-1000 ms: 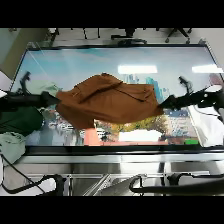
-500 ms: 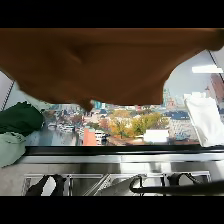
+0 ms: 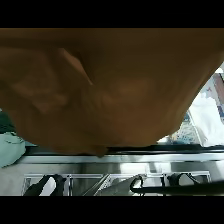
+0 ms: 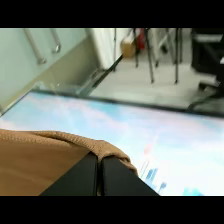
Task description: Fold the shirts.
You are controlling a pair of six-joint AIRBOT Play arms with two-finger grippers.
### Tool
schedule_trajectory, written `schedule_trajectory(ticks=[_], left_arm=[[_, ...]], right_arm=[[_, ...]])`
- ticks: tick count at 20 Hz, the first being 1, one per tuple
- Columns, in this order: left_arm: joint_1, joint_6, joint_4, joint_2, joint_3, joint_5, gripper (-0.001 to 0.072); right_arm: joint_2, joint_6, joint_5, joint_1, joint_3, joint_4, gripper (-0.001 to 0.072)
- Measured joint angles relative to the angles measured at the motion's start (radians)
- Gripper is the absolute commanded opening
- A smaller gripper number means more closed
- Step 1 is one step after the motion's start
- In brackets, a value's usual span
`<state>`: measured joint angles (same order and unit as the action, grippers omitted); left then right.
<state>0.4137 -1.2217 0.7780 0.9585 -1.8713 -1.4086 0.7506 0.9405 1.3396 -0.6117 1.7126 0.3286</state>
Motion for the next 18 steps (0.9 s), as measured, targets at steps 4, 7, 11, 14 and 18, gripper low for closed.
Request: schedule_trajectory(ticks=[4,7,11,14,18], left_arm=[[-0.219,0.018,0.128,0.202,0.19,0.047,0.0008],[-0.319,0.026,0.203,0.38,0.274,0.165,0.0008],[-0.367,0.015,0.267,0.642,0.215,0.28,0.0008],[-0.378,-0.021,0.318,0.793,0.091,0.312,0.0008],[-0.385,-0.082,0.36,0.938,-0.064,0.279,0.0008]], right_arm=[[0.155,-0.035,0.008,0.092,-0.164,0.042,0.0019],[0.32,-0.072,-0.065,0.18,-0.251,0.102,0.0018],[0.57,-0.097,-0.196,0.234,-0.249,0.133,0.0018],[0.721,-0.101,-0.243,0.245,-0.176,0.139,0.0018],[0.825,-0.104,-0.27,0.25,-0.112,0.145,0.0019]])
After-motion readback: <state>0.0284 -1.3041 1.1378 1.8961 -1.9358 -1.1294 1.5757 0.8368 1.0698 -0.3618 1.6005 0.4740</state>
